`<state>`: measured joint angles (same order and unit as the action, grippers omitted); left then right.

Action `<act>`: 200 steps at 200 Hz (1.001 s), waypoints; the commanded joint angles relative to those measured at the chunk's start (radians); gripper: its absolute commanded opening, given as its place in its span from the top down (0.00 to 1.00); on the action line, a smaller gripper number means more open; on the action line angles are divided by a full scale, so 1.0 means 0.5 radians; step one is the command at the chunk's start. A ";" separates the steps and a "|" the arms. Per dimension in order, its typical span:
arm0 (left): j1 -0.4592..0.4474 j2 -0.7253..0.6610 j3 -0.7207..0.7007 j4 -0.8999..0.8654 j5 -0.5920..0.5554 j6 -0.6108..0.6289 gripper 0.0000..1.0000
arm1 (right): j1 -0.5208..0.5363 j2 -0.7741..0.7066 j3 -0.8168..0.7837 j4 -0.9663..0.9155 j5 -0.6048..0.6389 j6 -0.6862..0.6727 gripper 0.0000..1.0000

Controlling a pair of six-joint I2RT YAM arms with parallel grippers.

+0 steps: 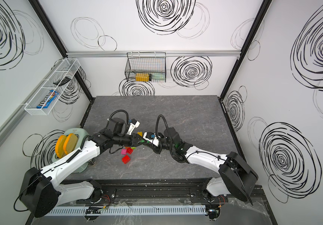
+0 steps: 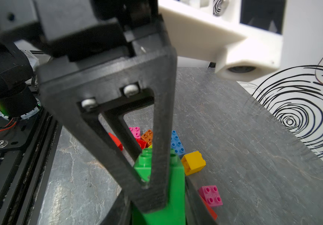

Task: Assemble the number 4 with lego
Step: Pick up the lego brick from the center of the board, then assemble the lego brick with the lego brick.

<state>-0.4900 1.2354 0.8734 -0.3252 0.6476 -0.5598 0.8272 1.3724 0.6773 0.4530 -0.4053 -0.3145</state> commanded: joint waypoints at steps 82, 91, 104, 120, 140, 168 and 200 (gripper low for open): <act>-0.259 -0.022 0.204 0.063 -0.726 0.461 1.00 | -0.480 -0.537 -0.146 -0.348 0.302 0.843 0.03; -0.334 0.023 0.253 0.048 -0.810 0.548 1.00 | -0.569 -0.578 -0.191 -0.369 0.451 1.030 0.03; -0.466 0.092 0.329 0.017 -0.958 0.710 1.00 | -0.702 -0.600 -0.231 -0.445 0.564 1.223 0.03; -0.653 0.193 0.418 -0.031 -1.240 0.934 1.00 | -0.881 -0.591 -0.247 -0.591 0.607 1.439 0.03; -0.836 0.383 0.578 -0.152 -1.456 1.138 1.00 | -1.057 -0.591 -0.304 -0.652 0.552 1.618 0.03; -0.883 0.764 0.934 -0.469 -1.379 1.172 1.00 | -1.215 -0.594 -0.368 -0.654 0.415 1.684 0.03; -0.937 1.021 1.139 -0.569 -1.367 1.291 1.00 | -1.302 -0.612 -0.399 -0.678 0.335 1.664 0.03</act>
<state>-0.9451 1.6863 1.3743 -0.5114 -0.0109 -0.0048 0.2012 1.0813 0.4892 0.1310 -0.1925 0.4793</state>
